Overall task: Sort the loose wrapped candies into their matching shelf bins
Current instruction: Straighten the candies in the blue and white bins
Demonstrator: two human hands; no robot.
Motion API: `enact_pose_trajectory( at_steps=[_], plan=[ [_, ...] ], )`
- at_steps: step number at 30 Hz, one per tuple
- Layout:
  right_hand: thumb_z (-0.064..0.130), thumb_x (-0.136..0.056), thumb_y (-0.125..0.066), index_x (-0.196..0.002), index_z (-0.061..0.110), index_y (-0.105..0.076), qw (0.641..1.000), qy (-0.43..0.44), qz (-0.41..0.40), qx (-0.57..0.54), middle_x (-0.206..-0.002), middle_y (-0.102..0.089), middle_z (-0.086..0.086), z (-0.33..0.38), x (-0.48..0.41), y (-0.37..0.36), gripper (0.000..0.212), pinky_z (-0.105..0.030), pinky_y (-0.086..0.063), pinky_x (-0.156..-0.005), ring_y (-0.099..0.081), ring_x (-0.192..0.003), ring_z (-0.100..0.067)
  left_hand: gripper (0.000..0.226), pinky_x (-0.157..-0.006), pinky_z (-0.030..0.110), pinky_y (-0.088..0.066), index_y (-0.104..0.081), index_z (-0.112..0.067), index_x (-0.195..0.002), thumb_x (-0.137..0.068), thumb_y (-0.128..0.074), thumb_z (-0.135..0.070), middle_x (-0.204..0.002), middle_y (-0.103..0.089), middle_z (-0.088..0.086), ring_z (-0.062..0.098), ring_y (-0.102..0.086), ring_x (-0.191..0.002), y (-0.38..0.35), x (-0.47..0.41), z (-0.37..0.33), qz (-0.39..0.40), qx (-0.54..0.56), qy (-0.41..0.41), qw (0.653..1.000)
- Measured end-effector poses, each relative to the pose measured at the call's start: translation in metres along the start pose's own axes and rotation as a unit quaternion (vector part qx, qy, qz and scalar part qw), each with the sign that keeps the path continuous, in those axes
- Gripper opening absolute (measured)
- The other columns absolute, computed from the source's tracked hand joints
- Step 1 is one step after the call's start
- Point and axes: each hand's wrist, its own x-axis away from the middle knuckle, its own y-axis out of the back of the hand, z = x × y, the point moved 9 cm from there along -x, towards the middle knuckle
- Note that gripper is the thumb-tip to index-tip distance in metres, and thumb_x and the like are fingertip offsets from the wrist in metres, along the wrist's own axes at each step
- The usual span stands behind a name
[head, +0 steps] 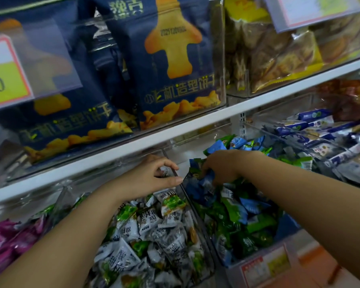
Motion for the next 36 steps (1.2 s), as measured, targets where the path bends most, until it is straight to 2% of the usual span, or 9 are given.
enact_pose_trajectory(
  at_steps=[9,13,17,19,22,25,27,32,36],
  plan=[
    [0.021,-0.091,-0.054,-0.126,0.019,-0.058,0.996,-0.067,-0.059,-0.018,-0.124,-0.060,-0.008,-0.032,0.014,0.014,0.036,-0.043,-0.049,-0.093,-0.056,-0.111,-0.028,0.040,-0.098,0.028,-0.041,-0.051,-0.049,-0.102,-0.067,-0.055,-0.067,-0.133,-0.033,-0.010,0.010,-0.045,-0.122,0.000,0.000,-0.002,-0.002,-0.009,-0.006,1.000],
    [0.033,-0.089,-0.057,-0.122,0.018,-0.060,0.995,-0.068,-0.066,-0.001,-0.119,-0.061,-0.008,-0.024,0.015,0.018,0.037,-0.041,-0.049,-0.091,-0.057,-0.107,-0.028,0.041,-0.095,0.025,-0.037,-0.050,-0.050,-0.102,-0.065,-0.054,-0.069,-0.134,-0.031,-0.010,0.010,-0.045,-0.122,0.000,0.001,-0.003,-0.011,-0.012,-0.006,1.000],
    [0.044,-0.087,-0.061,-0.133,0.027,-0.051,0.990,-0.010,-0.139,-0.016,-0.137,-0.051,-0.001,0.013,0.002,0.030,0.051,-0.036,-0.040,-0.096,-0.049,-0.122,-0.024,0.042,-0.093,0.022,-0.036,-0.050,-0.049,-0.102,-0.065,-0.054,-0.067,-0.134,-0.030,-0.008,0.012,-0.045,-0.122,-0.002,0.000,-0.003,-0.016,0.006,-0.009,1.000],
    [0.037,-0.090,-0.060,-0.141,0.022,-0.042,0.991,0.022,-0.092,-0.095,-0.141,-0.047,-0.005,0.028,-0.013,0.019,0.056,-0.029,-0.038,-0.094,-0.047,-0.124,-0.024,0.043,-0.092,0.021,-0.034,-0.050,-0.046,-0.105,-0.066,-0.053,-0.064,-0.133,-0.030,-0.009,0.011,-0.044,-0.122,-0.001,0.001,-0.002,-0.022,0.009,-0.014,1.000],
    [0.036,-0.093,-0.055,-0.147,0.021,-0.029,0.993,0.022,0.018,-0.119,-0.148,-0.038,-0.008,0.035,-0.032,-0.007,0.062,-0.033,-0.036,-0.096,-0.042,-0.128,-0.027,0.045,-0.095,0.021,-0.035,-0.052,-0.042,-0.108,-0.067,-0.055,-0.062,-0.135,-0.030,-0.009,0.012,-0.045,-0.123,-0.002,-0.001,-0.001,-0.017,0.024,-0.016,0.999],
    [0.036,-0.094,-0.052,-0.136,0.022,-0.046,0.994,0.021,0.087,-0.060,-0.125,-0.051,-0.007,0.038,-0.032,-0.017,0.045,-0.031,-0.034,-0.081,-0.046,-0.105,-0.026,0.042,-0.092,0.016,-0.033,-0.052,-0.043,-0.107,-0.069,-0.055,-0.060,-0.133,-0.027,-0.013,0.010,-0.043,-0.124,-0.002,-0.001,0.001,-0.013,0.028,-0.018,0.999],
    [0.037,-0.092,-0.054,-0.130,0.023,-0.054,0.994,0.035,0.097,-0.032,-0.113,-0.052,-0.003,0.039,-0.029,-0.017,0.040,-0.031,-0.038,-0.081,-0.047,-0.103,-0.025,0.040,-0.089,0.013,-0.032,-0.051,-0.044,-0.106,-0.069,-0.055,-0.060,-0.131,-0.025,-0.015,0.009,-0.042,-0.123,-0.002,0.000,0.001,-0.013,0.030,-0.017,0.999],
    [0.031,-0.090,-0.058,-0.131,0.028,-0.056,0.994,0.037,0.092,-0.047,-0.123,-0.056,-0.001,0.029,-0.006,-0.015,0.041,-0.031,-0.045,-0.087,-0.052,-0.104,-0.018,0.047,-0.097,0.022,-0.037,-0.053,-0.045,-0.104,-0.062,-0.056,-0.066,-0.131,-0.025,-0.015,0.014,-0.044,-0.127,-0.002,0.001,0.003,-0.011,0.046,-0.012,0.999],
    [0.028,-0.094,-0.055,-0.133,0.026,-0.055,0.993,0.030,0.080,-0.082,-0.130,-0.053,0.000,0.021,0.011,-0.013,0.038,-0.024,-0.037,-0.086,-0.051,-0.112,-0.019,0.045,-0.093,0.016,-0.035,-0.053,-0.042,-0.105,-0.065,-0.056,-0.063,-0.130,-0.030,-0.012,0.010,-0.045,-0.123,-0.002,0.001,-0.001,-0.013,0.042,-0.024,0.999]
  ],
)
